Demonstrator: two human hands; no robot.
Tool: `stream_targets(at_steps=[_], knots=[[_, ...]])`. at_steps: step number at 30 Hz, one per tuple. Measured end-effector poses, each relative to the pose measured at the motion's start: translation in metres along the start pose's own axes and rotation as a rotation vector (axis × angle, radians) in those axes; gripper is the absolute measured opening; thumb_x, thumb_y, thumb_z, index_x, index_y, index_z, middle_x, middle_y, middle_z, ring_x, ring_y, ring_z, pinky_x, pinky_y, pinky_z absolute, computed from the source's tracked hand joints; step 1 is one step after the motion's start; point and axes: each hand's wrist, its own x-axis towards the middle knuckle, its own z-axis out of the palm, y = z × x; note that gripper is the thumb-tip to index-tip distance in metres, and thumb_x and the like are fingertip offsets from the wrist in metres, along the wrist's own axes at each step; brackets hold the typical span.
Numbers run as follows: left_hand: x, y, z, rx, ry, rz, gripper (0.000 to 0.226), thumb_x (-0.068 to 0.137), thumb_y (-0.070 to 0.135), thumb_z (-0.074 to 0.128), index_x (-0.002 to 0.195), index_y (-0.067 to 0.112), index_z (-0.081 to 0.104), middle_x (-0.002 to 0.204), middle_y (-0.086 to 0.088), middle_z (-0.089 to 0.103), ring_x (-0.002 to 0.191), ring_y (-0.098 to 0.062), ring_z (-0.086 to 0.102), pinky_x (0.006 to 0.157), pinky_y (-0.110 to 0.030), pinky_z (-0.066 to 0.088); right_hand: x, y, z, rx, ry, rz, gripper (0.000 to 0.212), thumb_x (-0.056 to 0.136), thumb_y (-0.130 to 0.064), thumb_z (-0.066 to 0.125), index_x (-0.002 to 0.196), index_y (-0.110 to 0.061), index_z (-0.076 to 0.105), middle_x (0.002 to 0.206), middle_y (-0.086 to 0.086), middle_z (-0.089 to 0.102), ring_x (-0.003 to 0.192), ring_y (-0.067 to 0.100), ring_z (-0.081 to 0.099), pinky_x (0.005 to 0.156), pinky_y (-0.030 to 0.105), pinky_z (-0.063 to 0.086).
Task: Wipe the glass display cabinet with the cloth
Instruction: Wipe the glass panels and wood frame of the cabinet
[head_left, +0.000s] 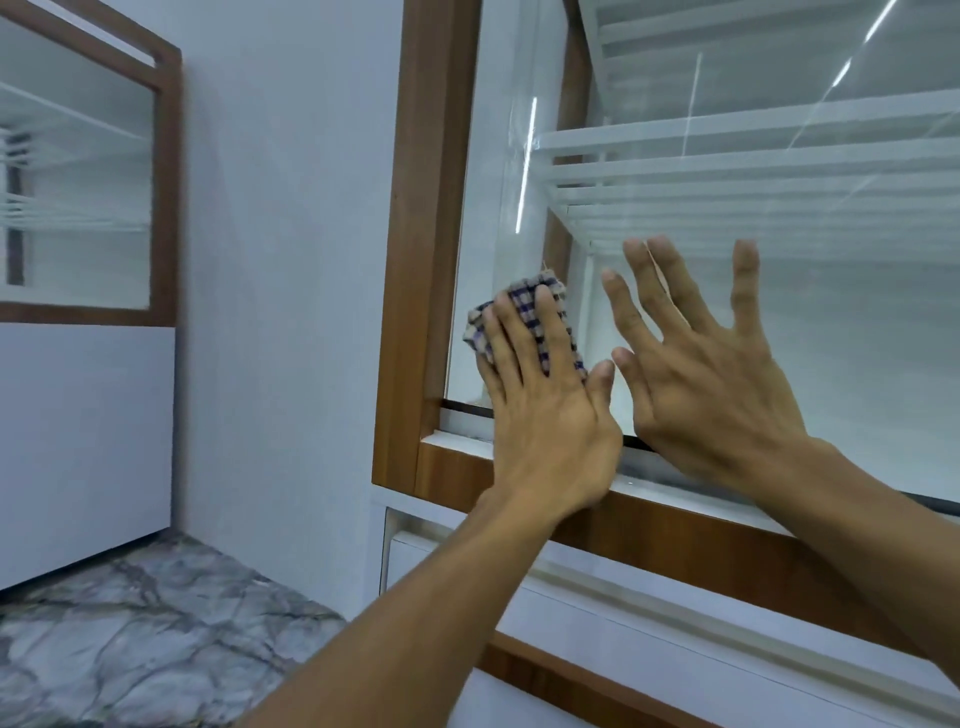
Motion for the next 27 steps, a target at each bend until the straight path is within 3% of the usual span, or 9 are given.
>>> stream_targets(at_steps=[4,9,13,17,22,27], knots=[[0.013,0.010,-0.002,-0.048,0.033,-0.144,0.077,0.104,0.053,0.017,0.155,0.023,-0.034,0.159,-0.008,-0.045,0.146,-0.021,-0.045,0.119,-0.041,-0.030,-0.001,0.002,-0.001,0.065,0.045,-0.002,0.063,0.101,-0.027,0.034,0.159,-0.006,0.022,0.169,0.019,0.009,0.158,0.031,0.005,0.120,0.071,0.003],[-0.001,0.026,0.013,-0.008,0.044,0.125,0.075,0.110,0.043,0.027,0.160,0.019,-0.022,0.162,-0.009,-0.041,0.148,-0.022,-0.042,0.121,-0.043,-0.028,-0.009,0.019,-0.005,0.129,0.094,0.004,0.063,0.096,-0.021,0.033,0.157,-0.006,0.030,0.167,0.021,0.018,0.157,0.035,0.011,0.125,0.063,0.006],[0.014,0.035,0.013,-0.033,0.073,0.045,0.078,0.106,0.049,0.025,0.160,0.019,-0.023,0.164,-0.010,-0.038,0.149,-0.023,-0.040,0.122,-0.047,-0.025,-0.014,0.032,-0.013,0.103,0.093,0.042,0.058,0.101,-0.022,0.035,0.157,-0.007,0.032,0.168,0.020,0.017,0.157,0.034,0.009,0.124,0.065,0.008],[0.011,0.030,0.017,0.038,0.087,0.299,0.070,0.111,0.040,0.031,0.163,0.020,-0.012,0.168,-0.008,-0.030,0.154,-0.025,-0.030,0.126,-0.050,-0.015,-0.010,0.031,-0.015,0.098,0.082,0.072,0.067,0.091,-0.017,0.038,0.157,-0.005,0.032,0.166,0.022,0.021,0.157,0.035,0.013,0.124,0.064,0.011],[0.062,0.012,-0.001,0.006,0.260,0.173,0.066,0.107,0.047,0.016,0.164,0.024,-0.007,0.170,0.000,-0.024,0.156,-0.016,-0.025,0.126,-0.039,-0.018,0.009,0.028,-0.014,0.058,0.087,0.105,0.074,0.084,-0.013,0.049,0.156,-0.008,0.033,0.167,0.021,0.019,0.157,0.033,0.012,0.123,0.065,0.011],[0.115,0.018,-0.021,0.008,0.302,0.221,0.063,0.107,0.048,0.012,0.164,0.030,-0.008,0.171,0.008,-0.021,0.157,-0.014,-0.021,0.126,-0.038,-0.013,0.068,0.042,-0.014,0.063,0.099,0.146,0.075,0.084,-0.016,0.051,0.157,-0.012,0.033,0.168,0.019,0.018,0.158,0.029,0.010,0.123,0.063,0.014]])
